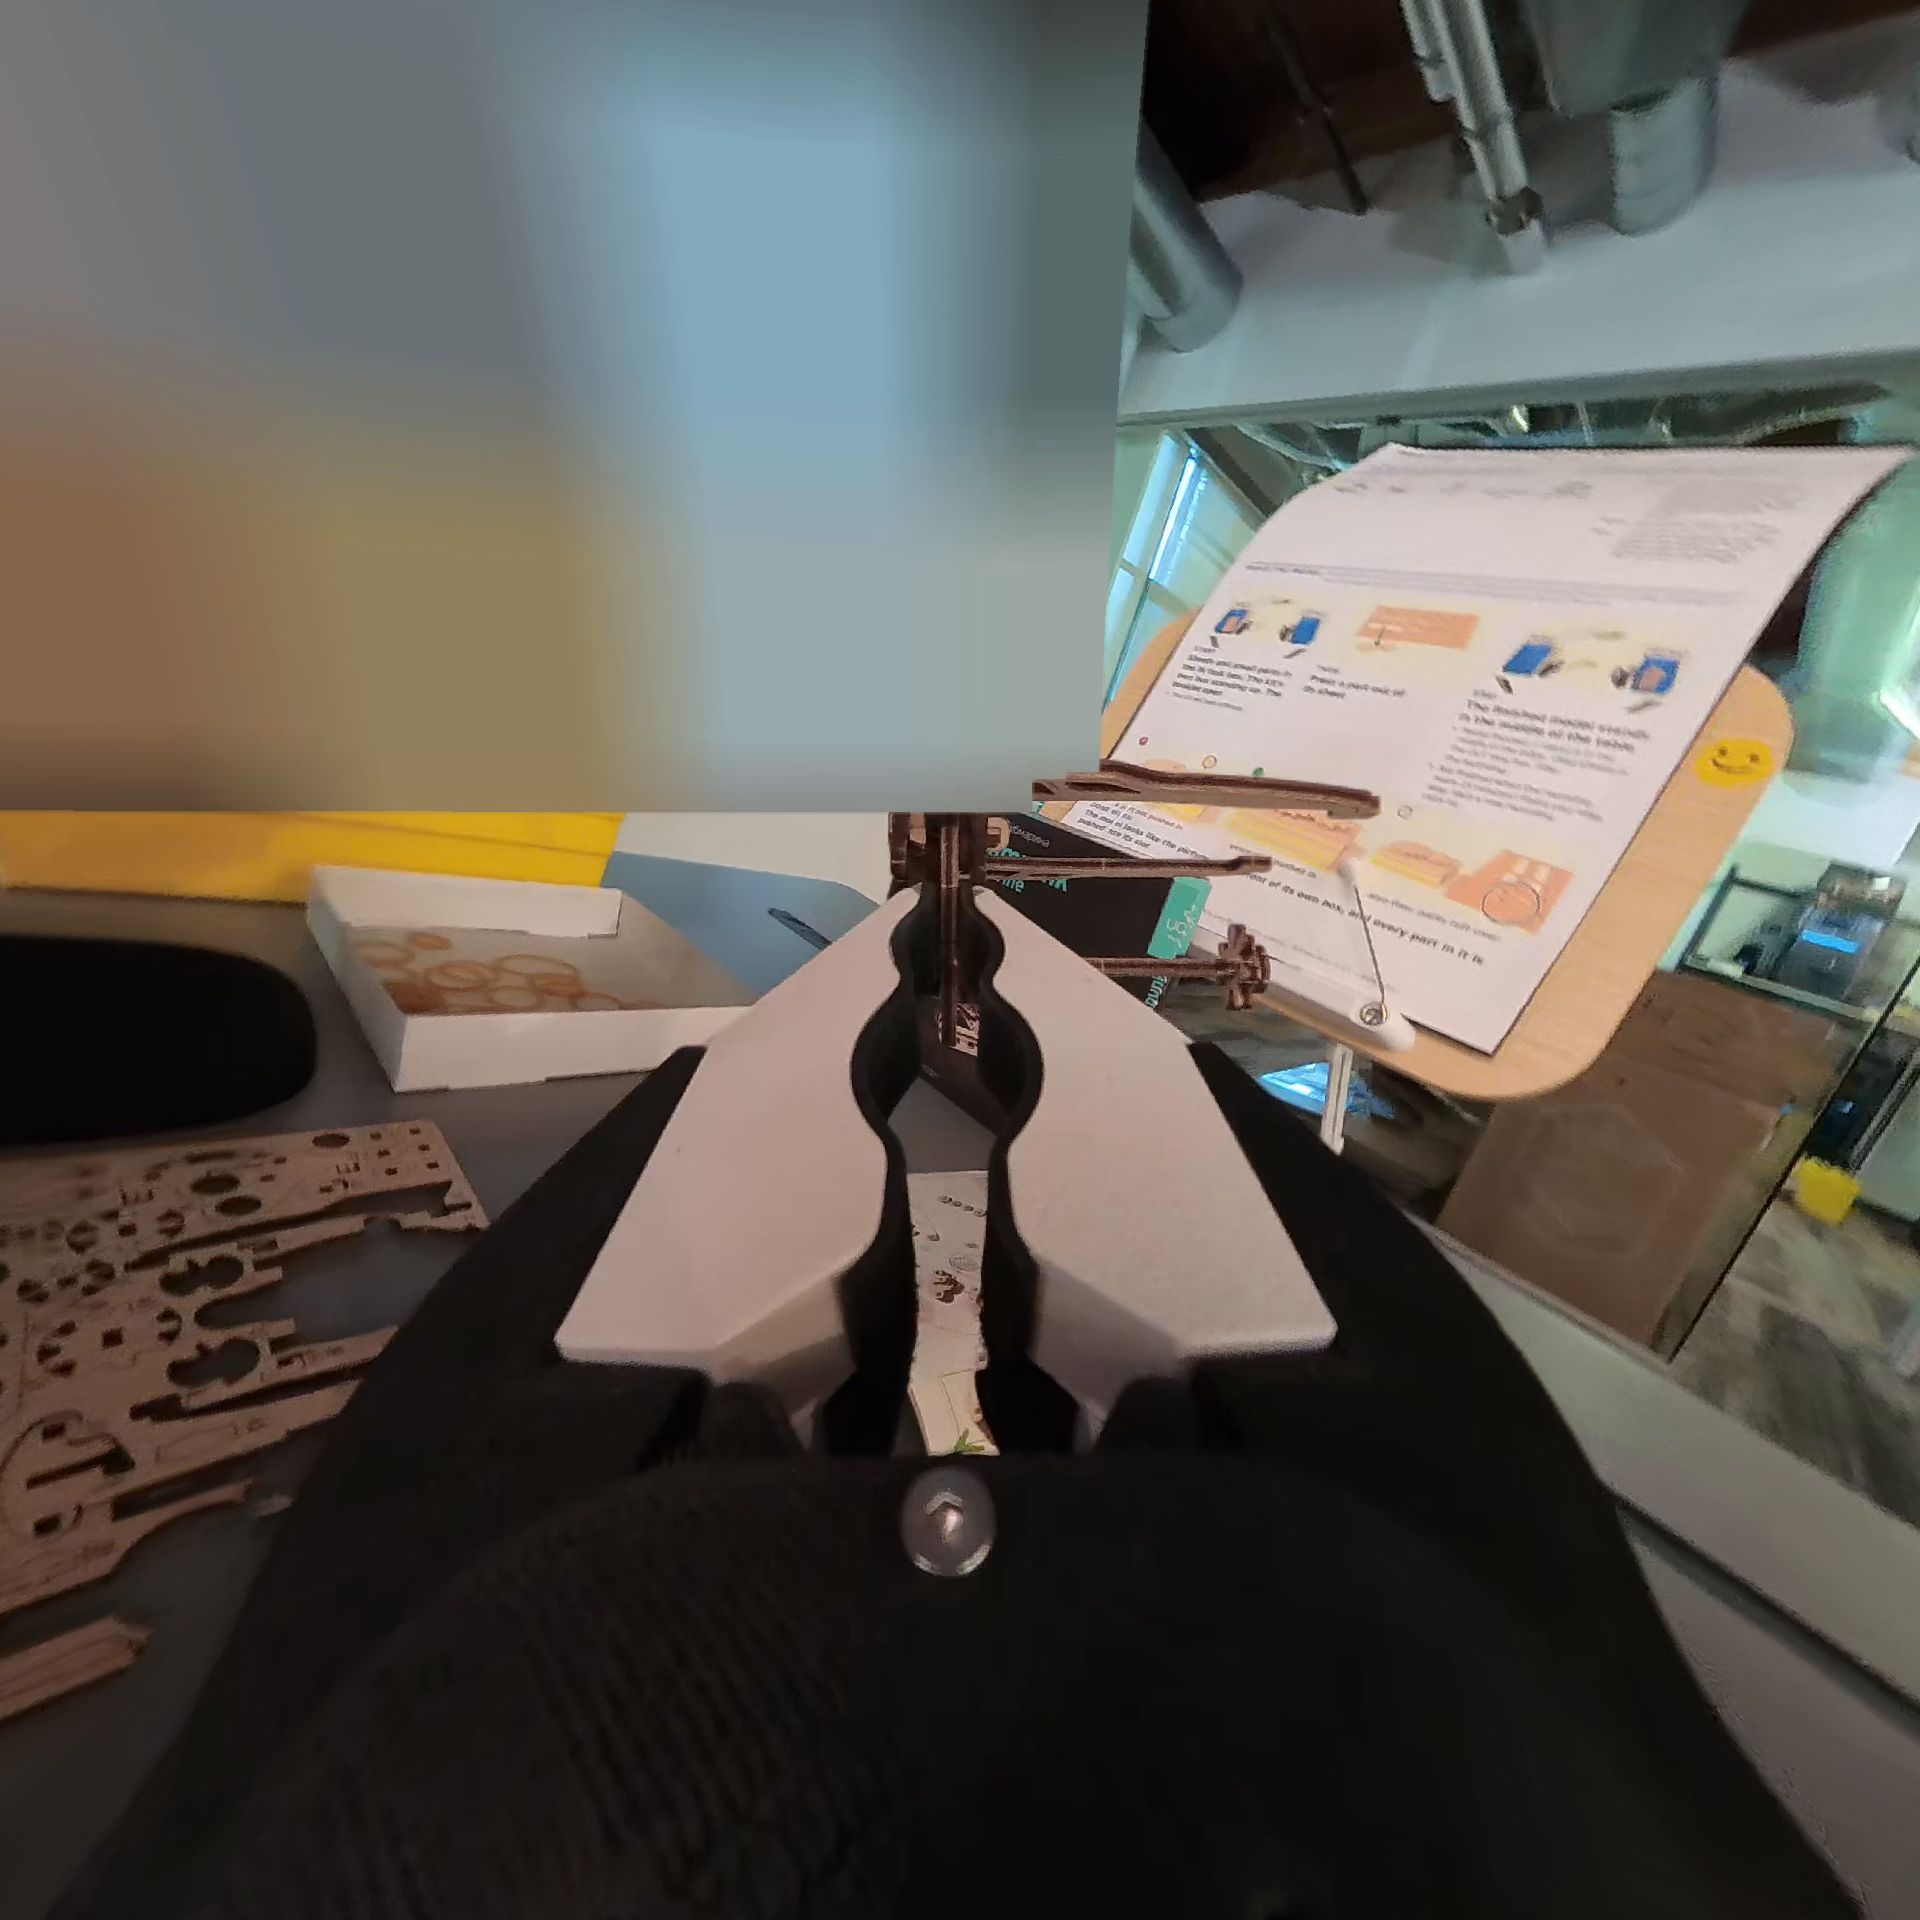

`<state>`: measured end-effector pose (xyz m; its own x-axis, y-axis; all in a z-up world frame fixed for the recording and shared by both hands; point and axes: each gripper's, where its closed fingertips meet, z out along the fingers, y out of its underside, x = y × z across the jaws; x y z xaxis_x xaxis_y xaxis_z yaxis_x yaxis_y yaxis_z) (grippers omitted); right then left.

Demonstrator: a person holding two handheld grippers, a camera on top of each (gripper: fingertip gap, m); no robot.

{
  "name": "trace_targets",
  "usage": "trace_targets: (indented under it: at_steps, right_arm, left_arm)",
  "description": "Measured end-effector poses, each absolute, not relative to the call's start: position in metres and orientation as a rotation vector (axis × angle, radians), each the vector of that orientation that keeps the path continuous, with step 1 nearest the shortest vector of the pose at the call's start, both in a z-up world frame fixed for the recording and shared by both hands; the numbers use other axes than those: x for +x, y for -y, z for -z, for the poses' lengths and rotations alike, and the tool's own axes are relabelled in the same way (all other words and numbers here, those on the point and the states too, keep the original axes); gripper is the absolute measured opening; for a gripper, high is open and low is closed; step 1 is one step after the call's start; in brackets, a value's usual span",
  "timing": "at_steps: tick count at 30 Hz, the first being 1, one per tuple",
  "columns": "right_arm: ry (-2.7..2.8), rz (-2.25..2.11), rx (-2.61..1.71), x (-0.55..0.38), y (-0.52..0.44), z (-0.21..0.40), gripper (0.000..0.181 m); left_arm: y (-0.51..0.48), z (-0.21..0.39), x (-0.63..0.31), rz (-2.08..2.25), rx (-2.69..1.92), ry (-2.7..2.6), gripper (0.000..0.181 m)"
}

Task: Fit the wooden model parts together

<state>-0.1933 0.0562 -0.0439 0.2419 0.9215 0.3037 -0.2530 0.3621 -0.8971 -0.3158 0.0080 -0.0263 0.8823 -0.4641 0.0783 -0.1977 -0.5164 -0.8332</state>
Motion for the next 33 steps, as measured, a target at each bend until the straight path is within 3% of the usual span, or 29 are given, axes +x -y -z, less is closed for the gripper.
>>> trace_targets:
  at_steps: [17,33]
  right_arm:
    - [0.924,-1.01,-0.925,-0.188,-0.07,0.045,0.0]
    - [0.732,-1.414,-1.27,-0.196,-0.104,0.072,0.0]
  left_arm:
    - [-0.008,0.026,-0.315,0.347,-2.12,-0.482,0.067]
    - [-0.01,0.03,-0.318,0.317,-2.133,-0.478,0.066]
